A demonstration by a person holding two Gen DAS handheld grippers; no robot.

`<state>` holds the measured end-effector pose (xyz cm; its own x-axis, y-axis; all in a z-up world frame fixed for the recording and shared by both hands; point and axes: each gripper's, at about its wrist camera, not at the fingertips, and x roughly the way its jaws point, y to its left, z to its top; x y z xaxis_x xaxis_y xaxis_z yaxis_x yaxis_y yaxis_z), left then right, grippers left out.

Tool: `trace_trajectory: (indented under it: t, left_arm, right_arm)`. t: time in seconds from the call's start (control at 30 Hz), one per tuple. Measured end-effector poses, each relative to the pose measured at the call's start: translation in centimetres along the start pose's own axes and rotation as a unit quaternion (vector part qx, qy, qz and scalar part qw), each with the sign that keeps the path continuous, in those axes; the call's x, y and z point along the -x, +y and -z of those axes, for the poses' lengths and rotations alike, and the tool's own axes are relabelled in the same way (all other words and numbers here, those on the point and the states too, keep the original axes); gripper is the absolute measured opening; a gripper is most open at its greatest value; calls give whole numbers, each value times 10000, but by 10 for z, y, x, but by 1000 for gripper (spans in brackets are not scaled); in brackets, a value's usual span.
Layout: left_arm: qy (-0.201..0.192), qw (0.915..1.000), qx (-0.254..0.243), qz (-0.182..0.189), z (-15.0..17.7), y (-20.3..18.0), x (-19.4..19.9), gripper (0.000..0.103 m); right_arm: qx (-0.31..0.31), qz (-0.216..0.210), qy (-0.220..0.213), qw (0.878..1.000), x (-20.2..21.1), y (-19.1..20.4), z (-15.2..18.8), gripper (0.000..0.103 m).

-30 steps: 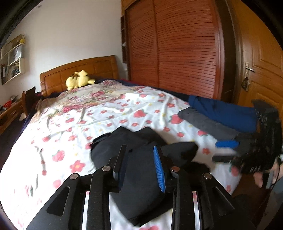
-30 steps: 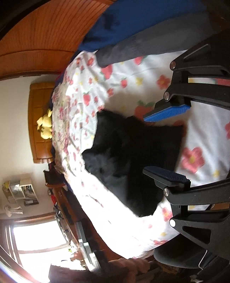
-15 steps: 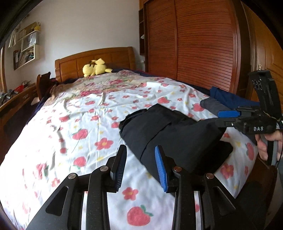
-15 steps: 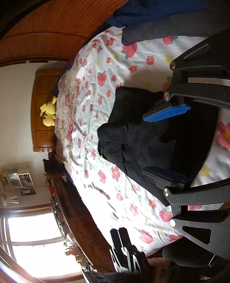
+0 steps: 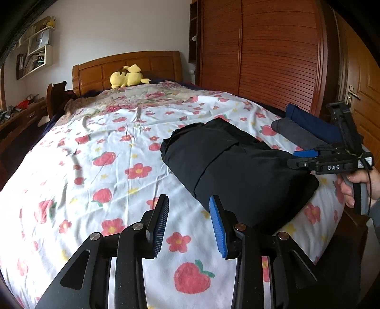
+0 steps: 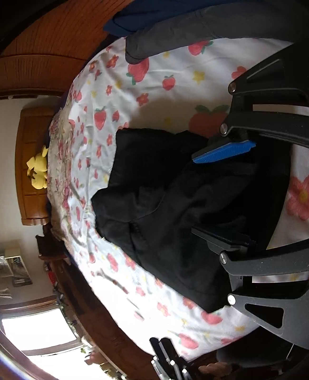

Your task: Fold large clothes

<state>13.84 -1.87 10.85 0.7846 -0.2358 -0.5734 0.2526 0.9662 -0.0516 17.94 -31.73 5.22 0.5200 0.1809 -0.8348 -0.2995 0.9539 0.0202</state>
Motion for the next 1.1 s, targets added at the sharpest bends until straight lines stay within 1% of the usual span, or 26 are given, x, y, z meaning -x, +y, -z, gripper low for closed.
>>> trace_trajectory:
  t: [0.07, 0.17, 0.2, 0.27, 0.33, 0.4, 0.53, 0.63, 0.7, 0.77, 0.8, 0.83, 0.87, 0.9, 0.97, 1.1]
  left_arm:
    - [29, 10000, 5, 49, 0, 3, -4, 39]
    - [45, 9999, 31, 102, 1, 6, -9, 40]
    - [55, 9999, 42, 137, 1, 7, -11, 41]
    - [99, 9996, 59, 249, 0, 10, -18, 42]
    - [143, 9993, 83, 330, -3, 13, -24, 44]
    - [171, 9991, 107, 384, -8, 18, -33, 47]
    - [155, 9990, 44, 428, -21, 23, -49, 50]
    - [114, 9990, -36, 436, -37, 26, -65, 51]
    - [94, 9989, -104, 446, -48, 28, -77, 51]
    - [82, 9989, -164, 436, -56, 29, -92, 52]
    - [88, 9989, -185, 412, -61, 30, -101, 52]
    - [121, 9990, -201, 378, -63, 29, -110, 52]
    - [143, 9989, -210, 381, -65, 30, -119, 52]
    - [165, 9988, -218, 409, -68, 31, -127, 52]
    - [261, 9986, -243, 386, -72, 29, -146, 52]
    - [447, 9981, -316, 274, -82, 30, -179, 52]
  right_arm:
    - [-57, 23, 106, 9999, -4, -2, 3, 54]
    - [-237, -124, 150, 9995, -7, -7, 6, 53]
    - [-260, -209, 138, 9993, -7, -8, 7, 39]
    - [-195, -505, 91, 9985, -4, -3, 8, 20]
    - [47, -483, -85, 9988, 4, 7, 11, 12]
    - [132, -389, -163, 9990, 11, 11, 15, 10]
    - [37, -82, -406, 9991, 37, 10, 23, 10]
    - [-126, 79, -295, 9995, 39, 4, 30, 10]
    - [-229, 187, -118, 9995, 31, -1, 36, 10]
    - [-360, 253, -48, 9990, 24, -4, 41, 10]
    - [-404, 262, -45, 9988, 22, -5, 42, 17]
    - [-402, 349, -35, 9986, 18, -4, 43, 22]
    - [-268, 516, -49, 9983, 15, -1, 44, 30]
    - [-109, 669, -68, 9977, 11, 3, 46, 34]
    - [-131, 713, -24, 9974, 4, 0, 48, 39]
    - [-251, 732, -4, 9970, -2, -6, 48, 42]
